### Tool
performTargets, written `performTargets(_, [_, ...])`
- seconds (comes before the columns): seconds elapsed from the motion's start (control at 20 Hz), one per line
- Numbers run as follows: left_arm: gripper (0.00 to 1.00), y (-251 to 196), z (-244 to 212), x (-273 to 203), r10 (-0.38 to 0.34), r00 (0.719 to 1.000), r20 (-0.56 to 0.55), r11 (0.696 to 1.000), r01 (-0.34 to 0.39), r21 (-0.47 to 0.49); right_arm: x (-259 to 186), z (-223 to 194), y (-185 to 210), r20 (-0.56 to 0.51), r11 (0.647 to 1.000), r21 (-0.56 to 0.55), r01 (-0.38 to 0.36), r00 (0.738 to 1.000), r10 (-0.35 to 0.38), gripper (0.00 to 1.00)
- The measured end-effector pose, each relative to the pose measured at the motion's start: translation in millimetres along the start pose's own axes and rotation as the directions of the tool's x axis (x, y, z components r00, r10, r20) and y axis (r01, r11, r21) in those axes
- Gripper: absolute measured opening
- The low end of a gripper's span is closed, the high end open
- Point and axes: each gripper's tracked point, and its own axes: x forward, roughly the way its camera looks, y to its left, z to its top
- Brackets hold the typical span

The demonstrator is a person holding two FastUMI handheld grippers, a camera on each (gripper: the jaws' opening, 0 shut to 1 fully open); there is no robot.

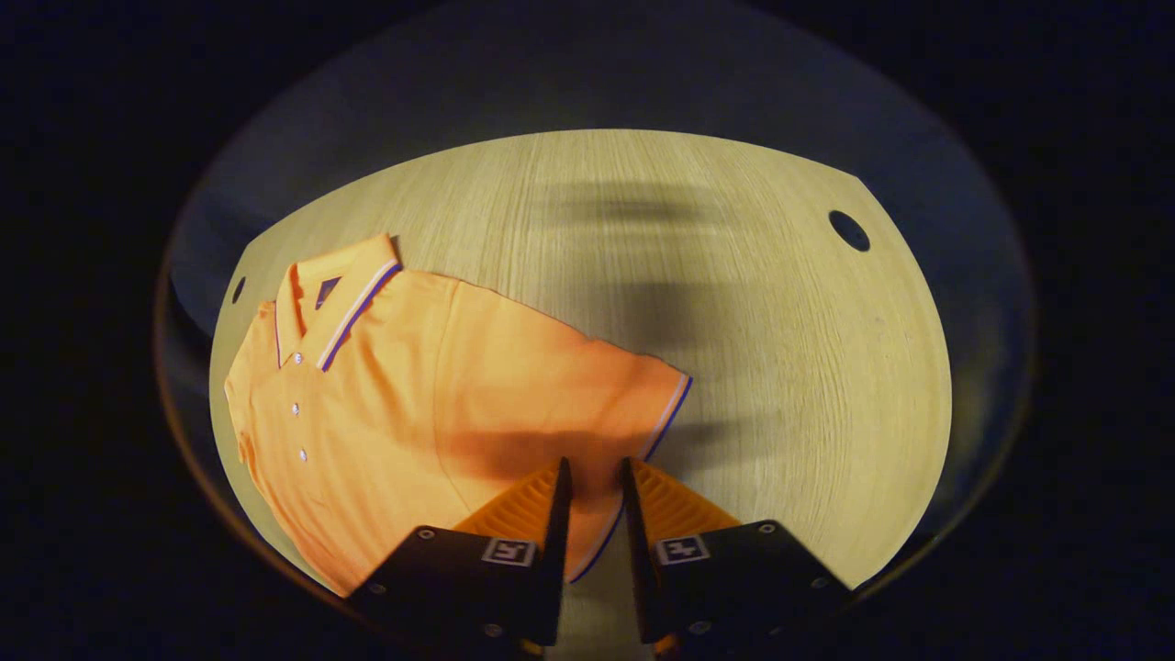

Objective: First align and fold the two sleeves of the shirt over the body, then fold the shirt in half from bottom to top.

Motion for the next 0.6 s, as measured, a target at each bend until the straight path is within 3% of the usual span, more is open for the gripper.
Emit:
performTargets(0.05, [0.99,-3,-1,2,-0.004,1.0,-0.003,1.0,0.004,0.001,1,0,2,-0.014,1.0,-0.005,-0.018,1.0,0.018,0.14])
performTargets(0.1, [0.99,-5,1,1,-0.006,1.0,-0.001,1.0,0.006,0.003,-3,1,8,-0.028,0.998,0.026,-0.06,0.998,0.061,0.14])
performTargets(0.15, [0.99,-6,2,0,-0.005,1.0,0.002,1.0,0.005,0.008,-5,1,16,-0.033,0.991,0.067,-0.113,0.993,0.115,0.08])
performTargets(0.4, [0.99,-2,0,-1,0.003,1.0,-0.005,1.0,-0.003,0.013,-34,27,51,0.032,0.959,0.1,-0.265,0.964,0.263,0.07])
performTargets(0.6, [0.99,-1,-3,-1,0.008,1.0,-0.02,1.0,-0.007,0.012,-51,42,81,0.054,0.942,0.063,-0.33,0.944,0.327,0.07])
